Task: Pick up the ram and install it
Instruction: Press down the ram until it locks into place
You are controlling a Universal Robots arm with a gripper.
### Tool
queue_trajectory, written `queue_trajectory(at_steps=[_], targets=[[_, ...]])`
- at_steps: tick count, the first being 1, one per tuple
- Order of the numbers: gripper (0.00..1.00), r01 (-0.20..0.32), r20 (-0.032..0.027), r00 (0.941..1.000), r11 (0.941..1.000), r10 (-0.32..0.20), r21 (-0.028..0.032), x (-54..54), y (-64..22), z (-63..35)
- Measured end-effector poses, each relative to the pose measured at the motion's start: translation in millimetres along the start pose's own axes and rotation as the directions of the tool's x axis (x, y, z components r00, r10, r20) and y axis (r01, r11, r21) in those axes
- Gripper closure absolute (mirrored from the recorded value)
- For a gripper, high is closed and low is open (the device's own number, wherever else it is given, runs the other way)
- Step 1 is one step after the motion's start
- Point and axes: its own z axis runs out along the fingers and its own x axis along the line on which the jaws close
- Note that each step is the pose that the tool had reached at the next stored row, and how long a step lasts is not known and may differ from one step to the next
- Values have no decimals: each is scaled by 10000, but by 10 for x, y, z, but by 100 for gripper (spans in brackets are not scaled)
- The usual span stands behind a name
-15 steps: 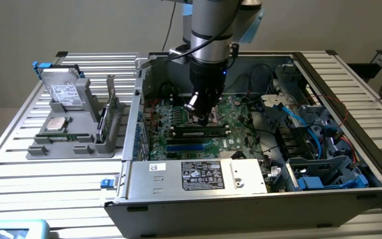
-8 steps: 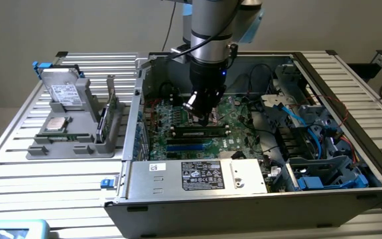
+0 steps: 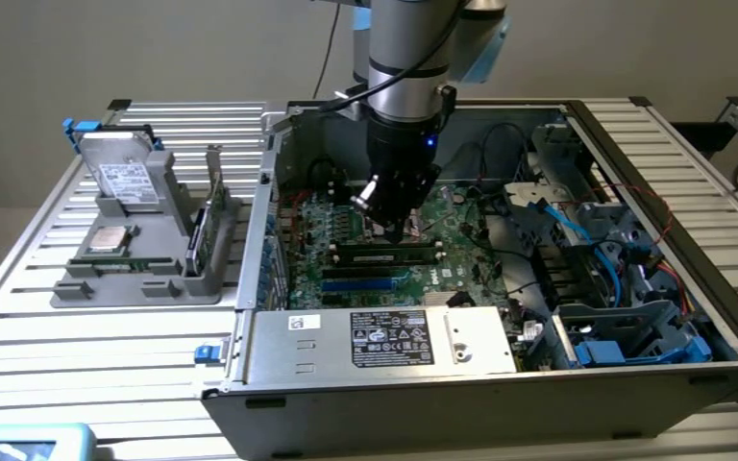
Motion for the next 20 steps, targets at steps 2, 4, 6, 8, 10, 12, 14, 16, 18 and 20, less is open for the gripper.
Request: queue_trajectory(at_steps=[2,4,6,8,10,12,14,16,18,20], targets=[[89,-216,10,9998,9998,216,8,0,0,0],[89,-427,24,9991,9991,427,18,0,0,0],[89,-647,39,9979,9979,647,28,0,0,0],[89,-863,50,9963,9963,863,36,0,0,0],[89,-1079,59,9941,9942,1079,41,0,0,0],[89,-1295,70,9916,9916,1295,47,0,0,0],[89,-1508,81,9885,9886,1507,53,0,0,0],[89,-1722,92,9850,9850,1722,58,0,0,0],[89,-1933,102,9811,9811,1932,63,0,0,0],[89,-2147,112,9766,9767,2146,68,0,0,0]])
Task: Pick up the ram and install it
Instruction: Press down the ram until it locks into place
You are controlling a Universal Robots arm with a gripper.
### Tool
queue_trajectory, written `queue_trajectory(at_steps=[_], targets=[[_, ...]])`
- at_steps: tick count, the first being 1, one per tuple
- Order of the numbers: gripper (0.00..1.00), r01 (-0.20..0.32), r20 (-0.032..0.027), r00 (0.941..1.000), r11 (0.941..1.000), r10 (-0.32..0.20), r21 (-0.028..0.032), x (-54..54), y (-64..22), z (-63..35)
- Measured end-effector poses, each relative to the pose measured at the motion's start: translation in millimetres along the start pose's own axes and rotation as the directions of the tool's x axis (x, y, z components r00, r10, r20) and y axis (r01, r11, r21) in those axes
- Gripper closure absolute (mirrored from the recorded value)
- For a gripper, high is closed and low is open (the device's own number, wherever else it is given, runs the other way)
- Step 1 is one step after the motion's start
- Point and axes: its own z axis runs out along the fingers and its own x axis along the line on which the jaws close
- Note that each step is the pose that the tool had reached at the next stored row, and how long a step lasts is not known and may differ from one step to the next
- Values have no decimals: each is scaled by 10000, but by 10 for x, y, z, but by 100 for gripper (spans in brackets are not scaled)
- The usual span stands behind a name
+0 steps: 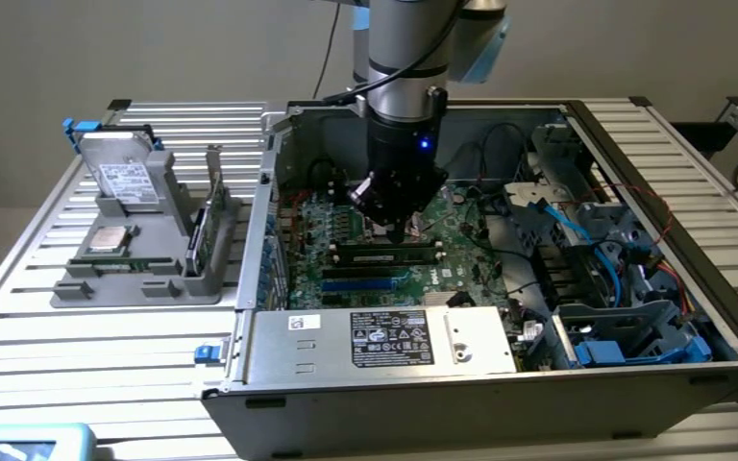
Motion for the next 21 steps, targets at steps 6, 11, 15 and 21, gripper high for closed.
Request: queue_trajectory(at_steps=[6,11,15,21], targets=[[89,-643,1,9979,9979,643,25,0,0,0],[89,-1183,-19,9930,9930,1183,59,0,0,0],[89,-1615,-35,9869,9868,1616,81,0,0,0],[89,-2253,-63,9742,9742,2254,113,0,0,-1]])
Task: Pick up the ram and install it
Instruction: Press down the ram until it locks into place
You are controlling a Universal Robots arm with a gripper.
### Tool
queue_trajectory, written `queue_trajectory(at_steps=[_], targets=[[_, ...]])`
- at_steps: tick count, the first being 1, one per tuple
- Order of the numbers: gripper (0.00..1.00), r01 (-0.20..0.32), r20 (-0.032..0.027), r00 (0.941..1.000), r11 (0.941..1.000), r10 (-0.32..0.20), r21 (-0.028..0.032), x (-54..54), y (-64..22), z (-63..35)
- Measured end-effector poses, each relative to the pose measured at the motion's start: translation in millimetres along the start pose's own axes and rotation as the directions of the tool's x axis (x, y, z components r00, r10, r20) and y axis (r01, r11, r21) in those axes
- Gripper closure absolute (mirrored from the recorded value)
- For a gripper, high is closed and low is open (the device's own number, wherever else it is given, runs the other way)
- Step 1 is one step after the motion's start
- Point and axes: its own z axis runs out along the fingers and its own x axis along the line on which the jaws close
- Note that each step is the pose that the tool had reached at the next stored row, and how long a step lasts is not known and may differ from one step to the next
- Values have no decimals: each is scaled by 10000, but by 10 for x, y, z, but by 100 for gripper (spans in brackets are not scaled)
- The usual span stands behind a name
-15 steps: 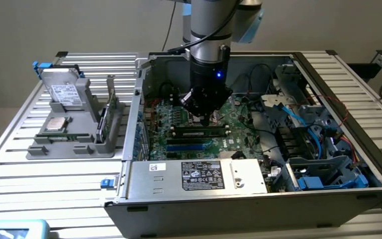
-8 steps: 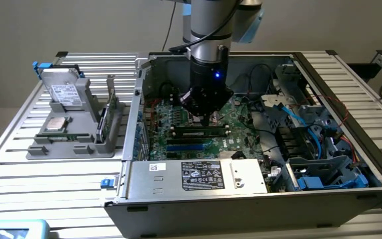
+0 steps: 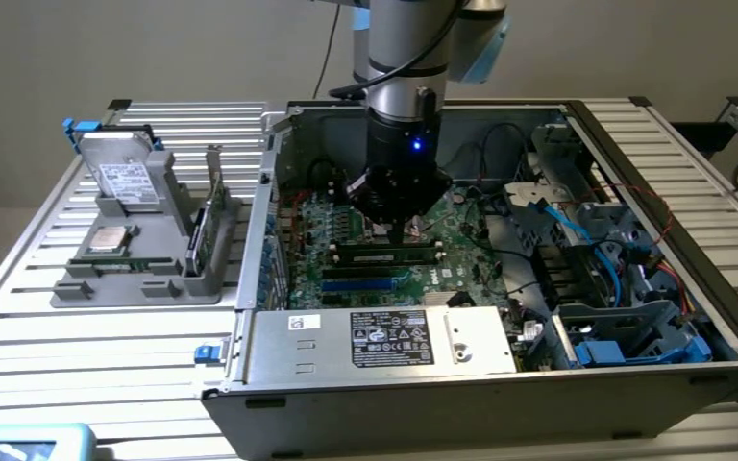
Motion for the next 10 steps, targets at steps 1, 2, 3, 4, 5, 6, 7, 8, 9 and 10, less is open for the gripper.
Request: queue_trajectory(at_steps=[1,2,3,4,5,6,7,8,9,10], targets=[[89,-111,-6,9999,9999,111,5,0,0,0],[89,-223,-10,9998,9998,223,8,0,0,1],[89,-329,-16,9995,9995,329,14,0,0,1],[89,-440,-21,9990,9990,440,18,0,0,1],[89,-546,-27,9985,9985,547,23,0,0,1],[89,-653,-34,9979,9979,653,30,0,0,1],[89,-760,-43,9971,9971,760,38,0,0,0],[89,-865,-51,9962,9962,865,47,0,0,0],[89,-978,-61,9952,9952,978,60,0,0,0],[89,-1081,-72,9941,9941,1081,73,0,0,0]])
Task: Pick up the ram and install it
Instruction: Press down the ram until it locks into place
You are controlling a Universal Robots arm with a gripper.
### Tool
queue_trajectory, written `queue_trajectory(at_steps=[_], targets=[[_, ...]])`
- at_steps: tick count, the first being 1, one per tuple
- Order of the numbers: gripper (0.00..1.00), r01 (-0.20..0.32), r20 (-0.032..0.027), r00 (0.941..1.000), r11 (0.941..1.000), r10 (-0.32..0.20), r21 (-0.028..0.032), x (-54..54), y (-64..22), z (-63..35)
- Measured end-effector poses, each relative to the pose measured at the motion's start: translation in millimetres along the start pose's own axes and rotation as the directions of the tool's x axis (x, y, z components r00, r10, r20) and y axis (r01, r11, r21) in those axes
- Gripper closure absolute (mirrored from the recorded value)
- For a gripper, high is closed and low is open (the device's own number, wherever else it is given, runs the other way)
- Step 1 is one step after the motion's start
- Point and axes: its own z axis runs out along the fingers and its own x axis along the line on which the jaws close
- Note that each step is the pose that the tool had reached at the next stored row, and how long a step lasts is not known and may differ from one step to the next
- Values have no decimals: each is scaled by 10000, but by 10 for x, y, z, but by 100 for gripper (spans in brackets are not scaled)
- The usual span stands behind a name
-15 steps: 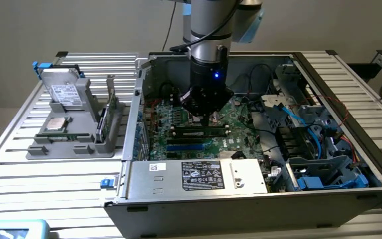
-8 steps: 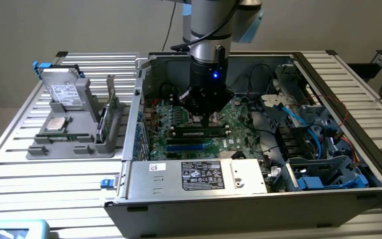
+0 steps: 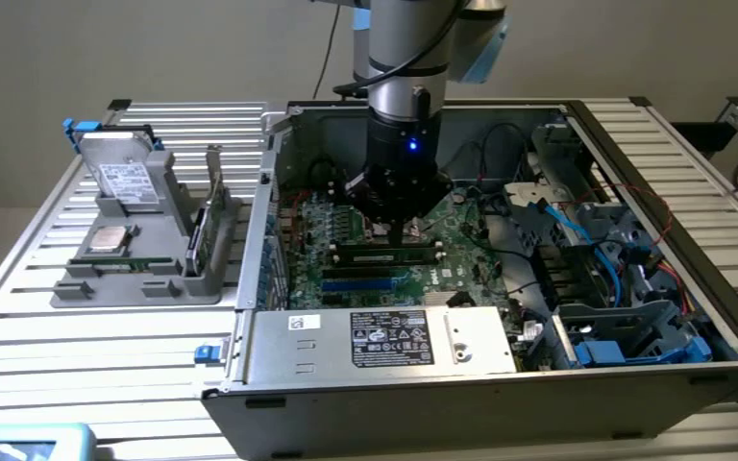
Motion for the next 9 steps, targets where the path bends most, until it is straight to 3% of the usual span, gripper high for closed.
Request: queue_trajectory(at_steps=[4,9], targets=[[89,-353,-42,9994,9994,353,31,0,-1,0],[89,-353,-42,9994,9994,353,30,0,0,0]])
